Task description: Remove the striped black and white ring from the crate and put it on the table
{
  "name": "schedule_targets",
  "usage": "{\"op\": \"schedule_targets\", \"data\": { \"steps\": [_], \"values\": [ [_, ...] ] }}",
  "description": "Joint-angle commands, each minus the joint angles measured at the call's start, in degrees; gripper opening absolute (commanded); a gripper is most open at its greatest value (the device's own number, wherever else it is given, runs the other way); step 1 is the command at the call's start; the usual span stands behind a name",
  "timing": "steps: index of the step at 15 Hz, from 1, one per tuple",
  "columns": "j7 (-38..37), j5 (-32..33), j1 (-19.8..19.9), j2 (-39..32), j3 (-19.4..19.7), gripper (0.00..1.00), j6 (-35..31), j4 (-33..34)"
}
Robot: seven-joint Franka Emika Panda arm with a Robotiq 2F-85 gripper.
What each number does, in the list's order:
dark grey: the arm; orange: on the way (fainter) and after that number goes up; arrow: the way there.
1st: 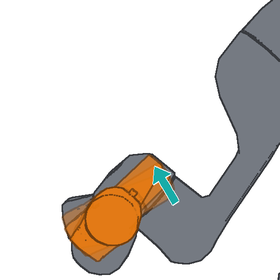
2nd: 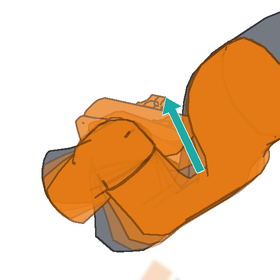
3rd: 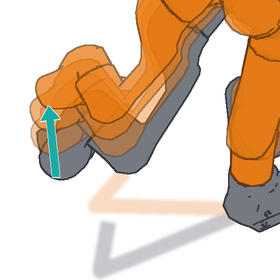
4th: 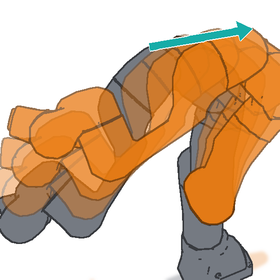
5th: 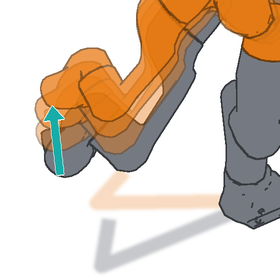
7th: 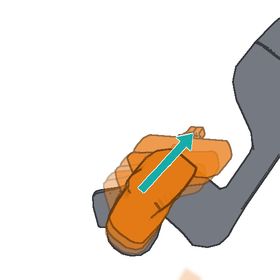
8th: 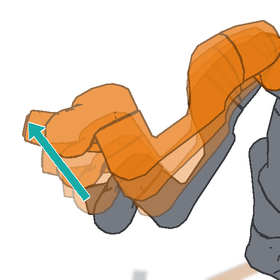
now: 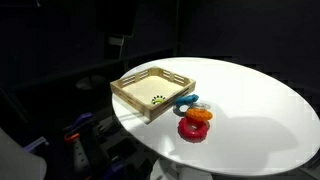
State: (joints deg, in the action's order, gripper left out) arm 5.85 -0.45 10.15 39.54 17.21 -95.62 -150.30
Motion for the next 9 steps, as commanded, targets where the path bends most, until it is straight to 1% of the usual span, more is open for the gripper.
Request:
{"op": "schedule_targets", "data": {
  "steps": [1, 5, 9],
  "values": [
    [0.67, -0.58, 1.24, -0.27, -1.07, 1.0, 0.15, 0.12],
    [0.67, -0.58, 1.24, -0.27, -1.07, 1.0, 0.15, 0.12],
    [-0.63, -0.73, 0.71, -0.85, -2.73, 1.0, -1.8, 0.69]
  ]
}}
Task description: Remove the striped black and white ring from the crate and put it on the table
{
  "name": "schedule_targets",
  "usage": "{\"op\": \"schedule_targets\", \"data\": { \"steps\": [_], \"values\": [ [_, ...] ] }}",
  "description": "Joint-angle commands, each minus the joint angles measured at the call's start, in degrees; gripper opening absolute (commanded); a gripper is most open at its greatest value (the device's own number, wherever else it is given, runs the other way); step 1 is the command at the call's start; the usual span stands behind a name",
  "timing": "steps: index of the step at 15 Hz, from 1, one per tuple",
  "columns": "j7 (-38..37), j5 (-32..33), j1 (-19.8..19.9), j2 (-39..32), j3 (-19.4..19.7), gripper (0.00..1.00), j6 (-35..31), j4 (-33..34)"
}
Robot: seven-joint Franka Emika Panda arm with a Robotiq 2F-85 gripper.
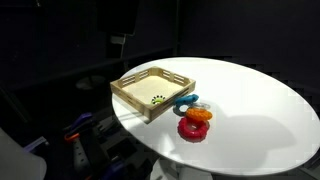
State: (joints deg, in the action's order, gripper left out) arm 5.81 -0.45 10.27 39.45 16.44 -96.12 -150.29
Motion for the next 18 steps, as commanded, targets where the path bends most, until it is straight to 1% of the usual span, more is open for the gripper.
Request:
{"op": "schedule_targets", "data": {
  "steps": [1, 10, 12, 16, 18],
  "values": [
    [-0.88, -0.83, 0.33, -1.16, -2.51, 1.0, -1.75, 0.96],
    [-7.49, -2.08, -1.44, -6.26, -9.04, 1.0, -10.03, 1.36],
    [-9.34, -2.09, -1.96, -7.81, -10.43, 1.0, -12.6, 0.88],
    [-13.32, -1.28, -2.65, -10.41, -13.22, 1.0, -20.32, -0.92],
    [-14.79, -0.76, -2.78, -11.72, -14.18, 1.0, -23.14, -1.45]
  ]
}}
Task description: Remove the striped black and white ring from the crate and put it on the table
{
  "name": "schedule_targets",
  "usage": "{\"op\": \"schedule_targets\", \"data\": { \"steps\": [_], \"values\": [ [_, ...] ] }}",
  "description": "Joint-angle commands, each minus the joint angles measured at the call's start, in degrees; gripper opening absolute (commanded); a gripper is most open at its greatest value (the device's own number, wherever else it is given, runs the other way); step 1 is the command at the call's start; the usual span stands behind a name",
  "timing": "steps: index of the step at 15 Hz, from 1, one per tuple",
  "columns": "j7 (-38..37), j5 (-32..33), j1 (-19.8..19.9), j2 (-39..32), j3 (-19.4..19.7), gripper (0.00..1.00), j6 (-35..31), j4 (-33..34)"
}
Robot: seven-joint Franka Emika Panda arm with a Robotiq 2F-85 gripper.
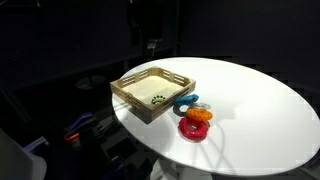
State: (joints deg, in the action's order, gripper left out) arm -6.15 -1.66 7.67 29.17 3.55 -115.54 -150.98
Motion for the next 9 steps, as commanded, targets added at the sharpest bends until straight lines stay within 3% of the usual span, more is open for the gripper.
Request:
{"op": "schedule_targets", "data": {
  "steps": [1, 9],
  "values": [
    [-3.45, 0.62, -0.23, -1.96, -1.66, 1.0, -4.67, -0.96],
    [-2.34, 0.21, -0.58, -2.84, -1.38, 1.0, -4.19, -0.81]
  ]
}}
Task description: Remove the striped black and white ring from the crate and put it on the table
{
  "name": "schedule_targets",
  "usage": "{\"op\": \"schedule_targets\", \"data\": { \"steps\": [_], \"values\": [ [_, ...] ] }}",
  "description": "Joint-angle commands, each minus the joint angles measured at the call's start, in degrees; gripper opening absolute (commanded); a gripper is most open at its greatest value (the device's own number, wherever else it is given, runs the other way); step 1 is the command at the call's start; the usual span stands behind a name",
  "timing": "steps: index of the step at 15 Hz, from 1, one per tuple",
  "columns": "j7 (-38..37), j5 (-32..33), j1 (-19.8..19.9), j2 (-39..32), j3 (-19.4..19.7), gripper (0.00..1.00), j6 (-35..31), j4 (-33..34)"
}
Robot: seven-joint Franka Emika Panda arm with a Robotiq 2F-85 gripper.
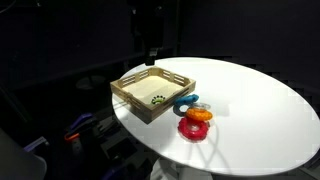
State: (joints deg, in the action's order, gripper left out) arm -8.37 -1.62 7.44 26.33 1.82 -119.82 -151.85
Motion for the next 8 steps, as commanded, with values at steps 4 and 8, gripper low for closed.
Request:
{"op": "schedule_targets", "data": {
  "steps": [4, 8],
  "values": [
    [-0.47, 0.72, -0.76, -0.41, -0.46, 1.0, -0.7, -0.07],
    [-1.32, 0.38, -2.85, -1.49, -2.32, 1.0, -3.47, -0.24]
  ]
}}
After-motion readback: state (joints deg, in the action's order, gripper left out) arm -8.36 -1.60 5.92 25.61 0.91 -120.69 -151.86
